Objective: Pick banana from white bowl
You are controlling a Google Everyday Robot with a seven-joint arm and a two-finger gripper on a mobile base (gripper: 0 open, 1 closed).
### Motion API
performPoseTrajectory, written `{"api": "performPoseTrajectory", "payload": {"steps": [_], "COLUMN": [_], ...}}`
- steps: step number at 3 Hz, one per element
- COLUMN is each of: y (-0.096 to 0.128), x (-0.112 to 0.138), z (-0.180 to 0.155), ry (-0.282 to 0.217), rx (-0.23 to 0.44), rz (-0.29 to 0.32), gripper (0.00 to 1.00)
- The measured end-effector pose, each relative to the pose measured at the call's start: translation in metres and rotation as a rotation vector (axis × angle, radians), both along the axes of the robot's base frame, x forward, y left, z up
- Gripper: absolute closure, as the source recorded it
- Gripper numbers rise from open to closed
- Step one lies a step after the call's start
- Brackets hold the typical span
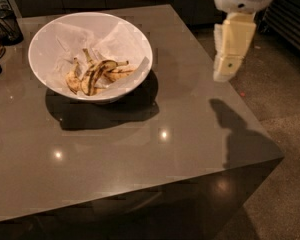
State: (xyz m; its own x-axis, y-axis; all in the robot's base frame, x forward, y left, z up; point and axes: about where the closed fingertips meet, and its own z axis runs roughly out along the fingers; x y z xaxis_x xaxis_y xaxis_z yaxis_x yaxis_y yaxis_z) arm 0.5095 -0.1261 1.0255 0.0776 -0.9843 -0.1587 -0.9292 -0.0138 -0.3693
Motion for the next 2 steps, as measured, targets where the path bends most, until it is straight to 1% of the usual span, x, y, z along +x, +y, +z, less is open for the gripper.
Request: {"api": "performPoseTrajectory", "payload": {"steps": [1, 2], "y": [0.0036, 0.0058], "x": [0.0022, 0.0114], "z": [0.0028, -0.0022], "ry": [-0.015, -0.027], "rx": [0.004, 0.003], "rz": [0.003, 0.031], "gripper": [0.0, 0.0]}}
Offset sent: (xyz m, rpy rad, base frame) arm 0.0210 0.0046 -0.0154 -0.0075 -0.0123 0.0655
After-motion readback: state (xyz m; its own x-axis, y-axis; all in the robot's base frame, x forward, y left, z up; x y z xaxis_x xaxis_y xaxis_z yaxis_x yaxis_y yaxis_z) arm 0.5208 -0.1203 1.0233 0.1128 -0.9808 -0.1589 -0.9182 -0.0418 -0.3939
